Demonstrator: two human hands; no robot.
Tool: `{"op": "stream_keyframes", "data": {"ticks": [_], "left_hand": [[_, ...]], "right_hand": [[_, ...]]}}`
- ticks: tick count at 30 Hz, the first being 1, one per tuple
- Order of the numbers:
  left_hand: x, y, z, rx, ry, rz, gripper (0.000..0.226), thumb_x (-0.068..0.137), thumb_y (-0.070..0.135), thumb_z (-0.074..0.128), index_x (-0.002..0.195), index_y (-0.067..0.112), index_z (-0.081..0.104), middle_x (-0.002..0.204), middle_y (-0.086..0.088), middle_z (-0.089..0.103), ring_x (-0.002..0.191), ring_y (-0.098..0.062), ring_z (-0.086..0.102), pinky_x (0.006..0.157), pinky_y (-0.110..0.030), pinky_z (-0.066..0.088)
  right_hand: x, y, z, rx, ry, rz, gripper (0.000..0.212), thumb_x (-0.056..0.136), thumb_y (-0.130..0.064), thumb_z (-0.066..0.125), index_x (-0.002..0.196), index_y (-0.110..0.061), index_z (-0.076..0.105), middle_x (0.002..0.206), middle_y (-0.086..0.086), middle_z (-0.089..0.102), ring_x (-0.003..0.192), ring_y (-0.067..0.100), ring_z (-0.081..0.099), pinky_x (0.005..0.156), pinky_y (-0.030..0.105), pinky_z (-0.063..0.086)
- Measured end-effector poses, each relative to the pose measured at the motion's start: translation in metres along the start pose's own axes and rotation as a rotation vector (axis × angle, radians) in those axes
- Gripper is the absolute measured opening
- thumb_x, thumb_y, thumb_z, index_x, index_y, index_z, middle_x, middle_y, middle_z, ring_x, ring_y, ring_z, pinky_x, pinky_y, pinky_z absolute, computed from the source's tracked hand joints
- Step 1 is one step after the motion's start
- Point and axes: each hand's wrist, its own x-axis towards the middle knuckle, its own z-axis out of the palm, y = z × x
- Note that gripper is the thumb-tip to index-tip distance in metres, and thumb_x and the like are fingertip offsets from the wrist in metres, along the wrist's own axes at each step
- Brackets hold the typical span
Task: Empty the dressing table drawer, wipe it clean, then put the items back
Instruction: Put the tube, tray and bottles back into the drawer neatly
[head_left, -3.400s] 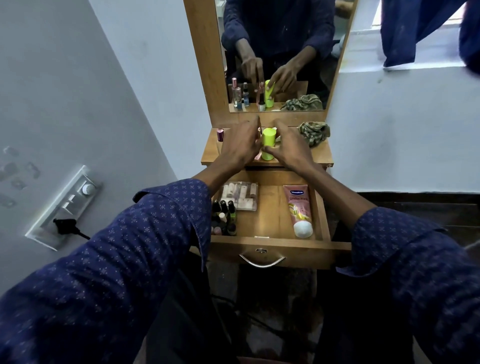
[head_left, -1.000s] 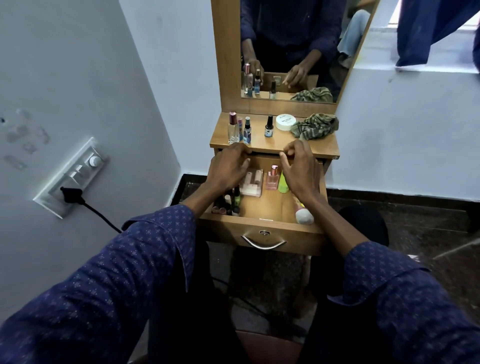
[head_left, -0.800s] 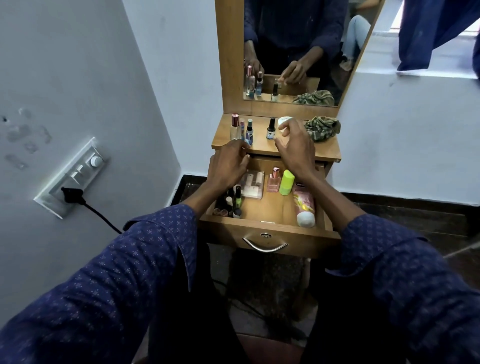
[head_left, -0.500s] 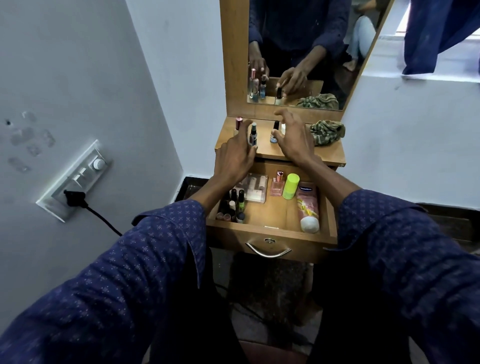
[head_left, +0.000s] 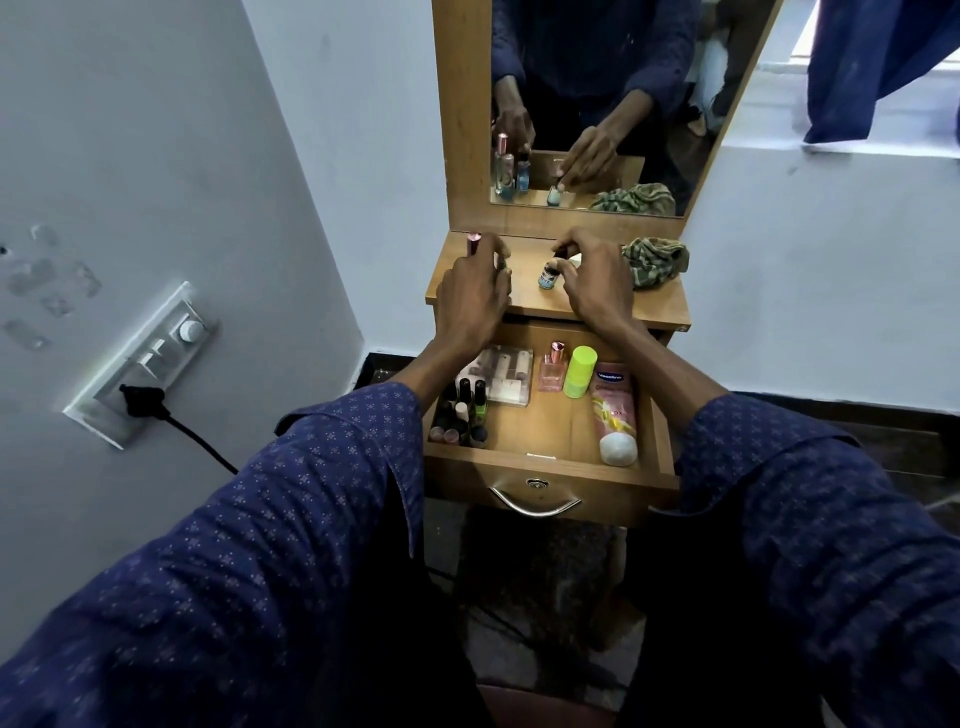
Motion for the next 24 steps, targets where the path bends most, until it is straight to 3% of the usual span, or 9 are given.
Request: {"op": "stream_keyframes", "data": {"ticks": [3, 6, 10, 16, 21, 24], "left_hand": [[0.0, -0.005, -0.001, -0.045, -0.035, -0.018, 0.009, 0.107, 0.022, 0.057, 0.115, 0.022, 0.059, 0.098, 0.001, 0.075, 0.085, -0.016, 0.071, 0.075, -0.041, 0.061], [-0.003, -0.006, -0.003, -0.081, -0.061, -0.005, 0.01, 0.107, 0.021, 0.056, 0.116, 0.02, 0.062, 0.098, 0.001, 0.076, 0.084, -0.014, 0.072, 0.075, -0.042, 0.063], [-0.013, -0.002, -0.011, -0.147, -0.062, 0.028, 0.012, 0.107, 0.018, 0.054, 0.113, 0.017, 0.065, 0.09, 0.005, 0.076, 0.079, -0.008, 0.071, 0.073, -0.038, 0.061], [-0.036, -0.001, -0.022, -0.225, -0.072, 0.058, 0.017, 0.106, 0.031, 0.059, 0.106, 0.019, 0.072, 0.078, 0.011, 0.074, 0.073, -0.003, 0.07, 0.071, -0.035, 0.058], [-0.057, -0.01, -0.018, -0.204, -0.168, 0.064, 0.025, 0.096, 0.052, 0.067, 0.097, 0.029, 0.078, 0.091, 0.013, 0.074, 0.083, -0.003, 0.069, 0.074, -0.041, 0.058], [-0.068, -0.017, -0.013, -0.127, -0.227, 0.084, 0.028, 0.092, 0.058, 0.069, 0.096, 0.032, 0.08, 0.098, 0.013, 0.071, 0.086, -0.004, 0.064, 0.072, -0.037, 0.056]], "right_hand": [[-0.008, 0.004, -0.003, 0.077, 0.026, 0.031, 0.017, 0.093, -0.03, 0.077, 0.108, -0.024, 0.072, 0.103, -0.008, 0.077, 0.081, 0.013, 0.072, 0.067, 0.032, 0.057], [-0.02, 0.005, -0.005, 0.102, 0.069, 0.063, 0.016, 0.092, -0.031, 0.077, 0.107, -0.026, 0.071, 0.102, -0.01, 0.076, 0.075, 0.013, 0.071, 0.066, 0.037, 0.06], [-0.045, 0.003, -0.01, 0.133, 0.112, 0.056, 0.019, 0.091, -0.029, 0.079, 0.107, -0.024, 0.071, 0.1, -0.01, 0.076, 0.086, 0.008, 0.068, 0.067, 0.026, 0.05], [-0.087, -0.003, -0.011, 0.198, 0.147, 0.087, 0.017, 0.091, -0.03, 0.078, 0.105, -0.026, 0.07, 0.095, -0.013, 0.074, 0.082, 0.008, 0.068, 0.067, 0.028, 0.052], [-0.124, -0.011, -0.006, 0.197, 0.124, 0.118, 0.017, 0.092, -0.031, 0.077, 0.107, -0.027, 0.071, 0.094, -0.011, 0.074, 0.084, 0.007, 0.067, 0.063, 0.025, 0.05], [-0.14, -0.009, 0.001, 0.148, 0.086, 0.17, 0.016, 0.091, -0.034, 0.078, 0.105, -0.03, 0.072, 0.091, -0.013, 0.073, 0.078, 0.004, 0.064, 0.057, 0.011, 0.035]]}}
